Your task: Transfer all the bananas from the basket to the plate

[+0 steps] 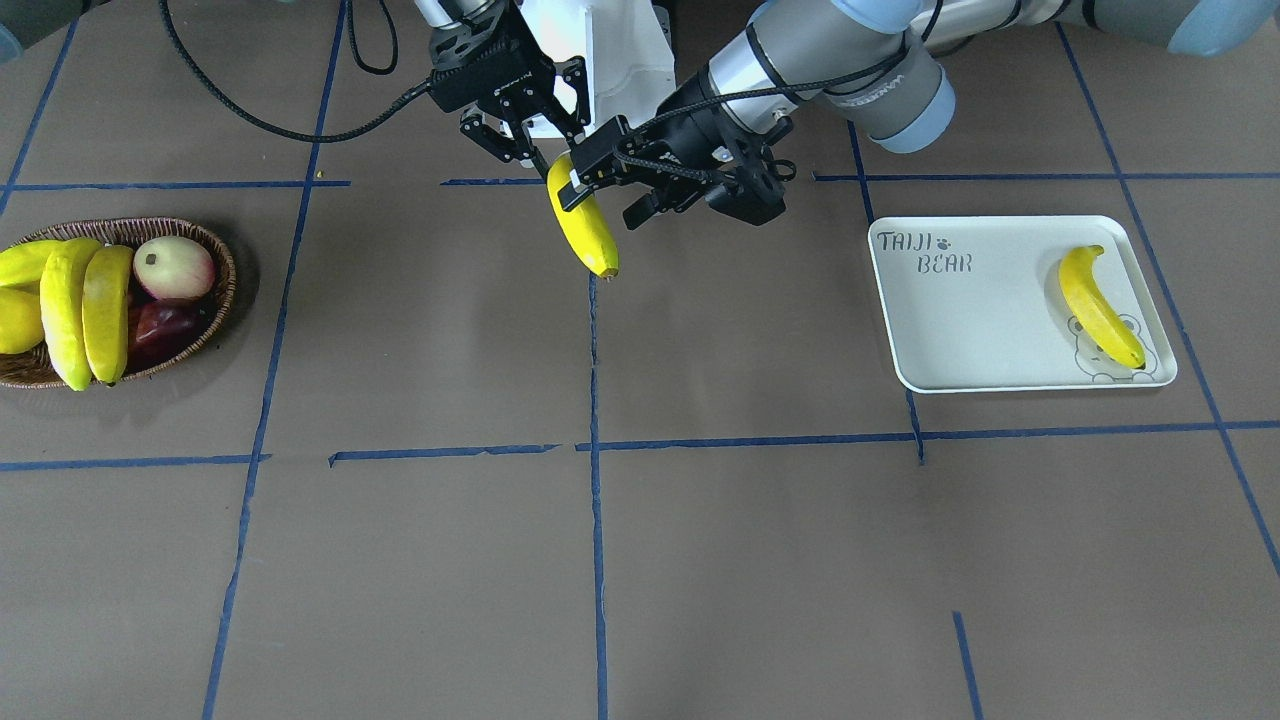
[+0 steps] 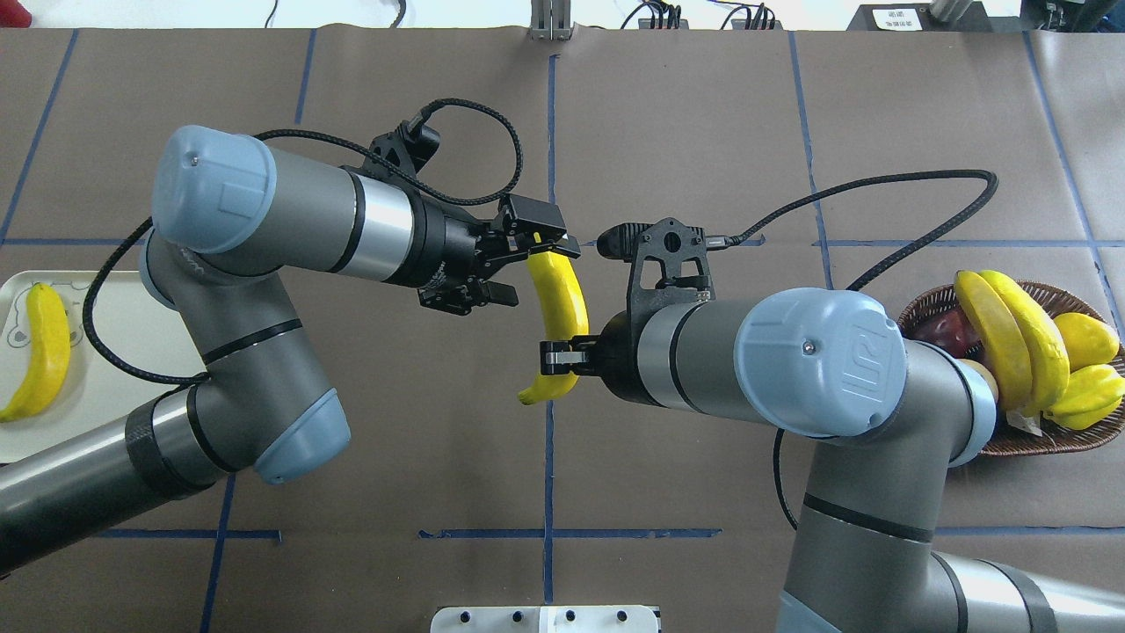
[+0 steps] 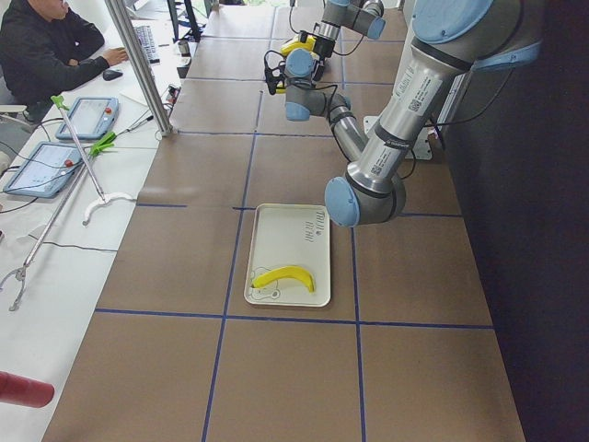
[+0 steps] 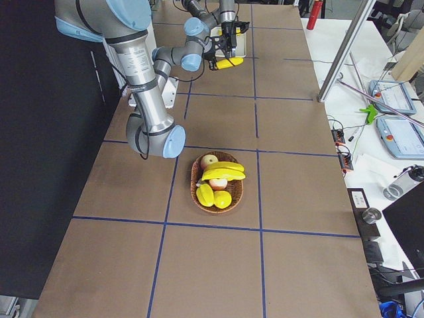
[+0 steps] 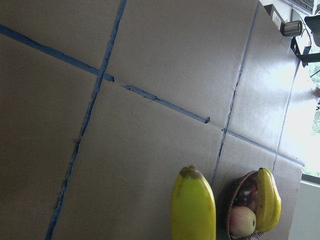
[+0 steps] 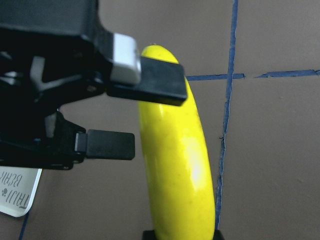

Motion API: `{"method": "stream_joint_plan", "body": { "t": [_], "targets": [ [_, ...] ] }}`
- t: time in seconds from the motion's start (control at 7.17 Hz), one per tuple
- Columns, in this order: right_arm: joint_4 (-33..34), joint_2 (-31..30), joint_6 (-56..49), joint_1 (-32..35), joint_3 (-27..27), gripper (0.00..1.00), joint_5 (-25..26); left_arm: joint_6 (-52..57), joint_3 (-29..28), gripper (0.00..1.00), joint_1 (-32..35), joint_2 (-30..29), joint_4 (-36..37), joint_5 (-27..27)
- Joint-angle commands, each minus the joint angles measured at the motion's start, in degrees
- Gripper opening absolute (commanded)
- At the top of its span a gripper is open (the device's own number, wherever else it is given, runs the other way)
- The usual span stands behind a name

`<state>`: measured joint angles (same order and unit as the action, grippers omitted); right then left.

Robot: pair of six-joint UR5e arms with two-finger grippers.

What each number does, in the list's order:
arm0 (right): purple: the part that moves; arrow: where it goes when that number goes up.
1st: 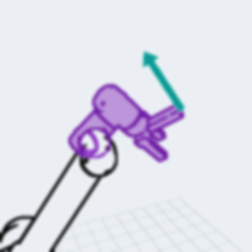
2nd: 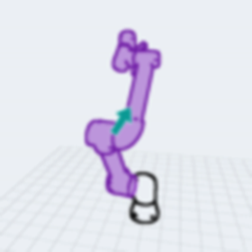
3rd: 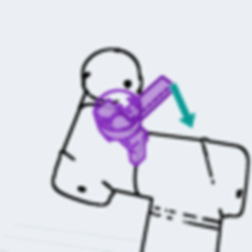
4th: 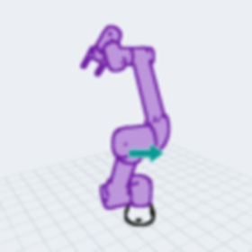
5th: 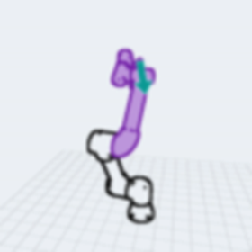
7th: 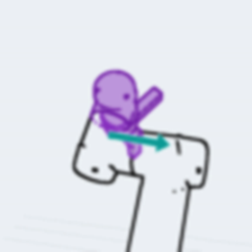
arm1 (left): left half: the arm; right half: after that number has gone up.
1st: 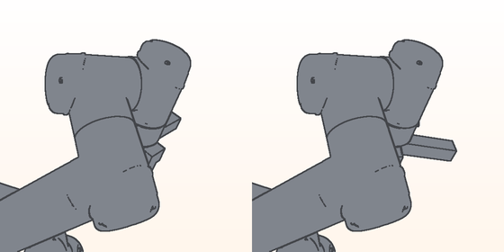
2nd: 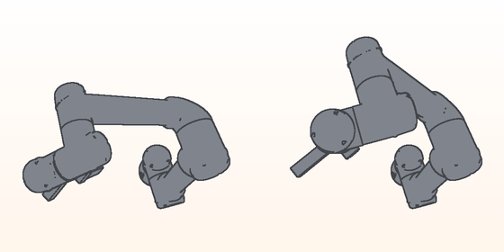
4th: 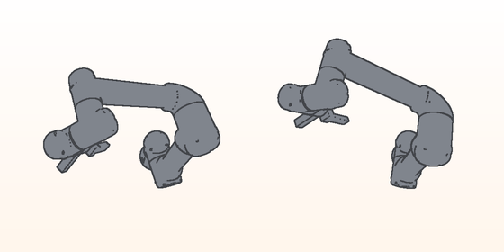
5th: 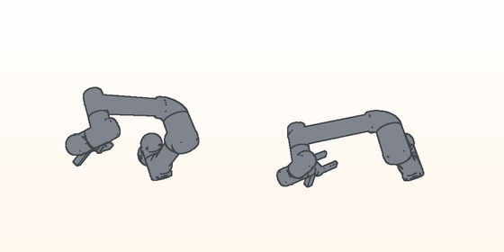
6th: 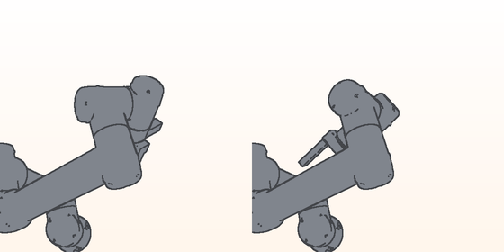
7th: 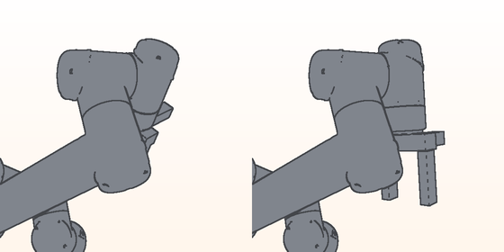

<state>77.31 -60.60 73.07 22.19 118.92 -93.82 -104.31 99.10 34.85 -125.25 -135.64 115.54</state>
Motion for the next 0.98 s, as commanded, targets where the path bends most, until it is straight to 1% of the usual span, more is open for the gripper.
{"method": "stream_joint_plan", "body": {
  "t": [0.0,0.14,0.28,0.42,0.56,0.7,0.84],
  "targets": [
    [0.0,0.0,0.2,-0.1,0.2,0.0,0.1,-0.7,-1.4,0.98,-1.2,-0.9,-0.2,-1.4],
    [0.0,0.0,0.2,-0.1,0.3,0.0,0.1,-0.7,-1.5,0.87,-1.2,-0.9,-0.2,-1.4],
    [0.0,0.0,0.2,-0.1,0.3,0.0,0.0,-0.7,-1.5,0.41,-1.2,-0.9,-0.2,-1.4],
    [0.0,0.0,0.2,0.0,0.3,0.01,0.0,-0.6,-1.5,0.02,-1.2,-0.7,-0.3,-1.3],
    [0.0,0.1,0.3,-0.1,0.4,0.58,-0.1,-0.6,-1.5,0.0,-1.2,-0.7,-0.3,-1.3],
    [0.0,0.1,0.5,-0.1,0.6,1.0,0.0,-0.6,-1.5,0.0,-1.1,-0.6,-0.2,-1.3],
    [0.0,0.1,0.5,0.0,0.7,1.0,0.0,-0.6,-1.5,0.0,-1.1,-0.6,-0.2,-1.3]
  ]
}}
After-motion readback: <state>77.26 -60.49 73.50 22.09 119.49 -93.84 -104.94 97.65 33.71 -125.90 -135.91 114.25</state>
